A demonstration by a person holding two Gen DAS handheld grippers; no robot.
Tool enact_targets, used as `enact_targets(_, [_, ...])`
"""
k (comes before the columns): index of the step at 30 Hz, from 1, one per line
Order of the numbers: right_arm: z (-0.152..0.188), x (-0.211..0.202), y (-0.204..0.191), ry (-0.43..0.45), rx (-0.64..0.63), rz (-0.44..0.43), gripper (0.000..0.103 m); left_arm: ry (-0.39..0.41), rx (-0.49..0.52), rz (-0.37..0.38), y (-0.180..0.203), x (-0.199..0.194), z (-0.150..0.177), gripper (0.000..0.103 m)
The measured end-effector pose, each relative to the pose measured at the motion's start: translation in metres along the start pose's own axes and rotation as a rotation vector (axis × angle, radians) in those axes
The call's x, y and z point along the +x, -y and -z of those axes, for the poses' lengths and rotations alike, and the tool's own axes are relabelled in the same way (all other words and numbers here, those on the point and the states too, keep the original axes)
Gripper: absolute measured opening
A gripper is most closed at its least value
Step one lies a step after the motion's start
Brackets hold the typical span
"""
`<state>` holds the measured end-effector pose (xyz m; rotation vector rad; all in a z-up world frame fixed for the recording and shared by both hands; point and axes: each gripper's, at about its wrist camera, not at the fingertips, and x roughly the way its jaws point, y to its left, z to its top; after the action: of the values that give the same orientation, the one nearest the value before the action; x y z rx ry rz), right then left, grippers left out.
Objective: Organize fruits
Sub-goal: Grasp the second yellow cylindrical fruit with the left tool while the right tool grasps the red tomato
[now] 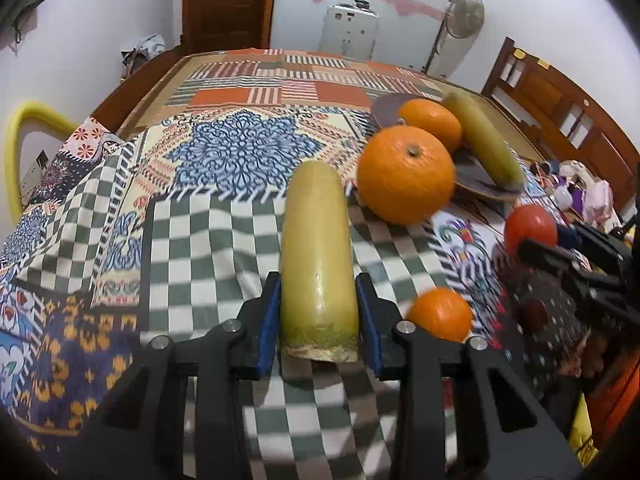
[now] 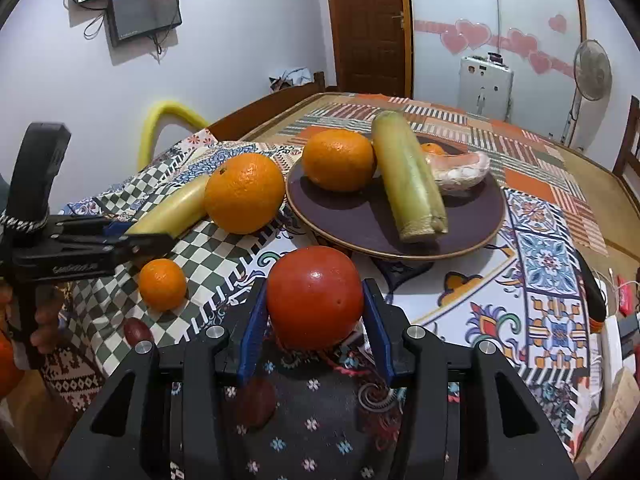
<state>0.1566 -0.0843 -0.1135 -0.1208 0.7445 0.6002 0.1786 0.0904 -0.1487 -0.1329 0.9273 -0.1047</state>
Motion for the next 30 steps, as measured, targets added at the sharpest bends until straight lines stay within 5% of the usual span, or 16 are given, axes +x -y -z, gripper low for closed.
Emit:
enact_targets(20, [0.000, -0.011, 0.024, 0.039, 0.010, 0.023, 0.043, -0.097, 0.061, -0.032, 0.017, 0.032, -0.038, 0.036])
enact_targets(30, [-0.003, -0.016, 0.035, 0.056, 0.017, 0.040, 0.043, -0.020, 0.042, -0.046, 0.014, 0.016, -0.035, 0.037])
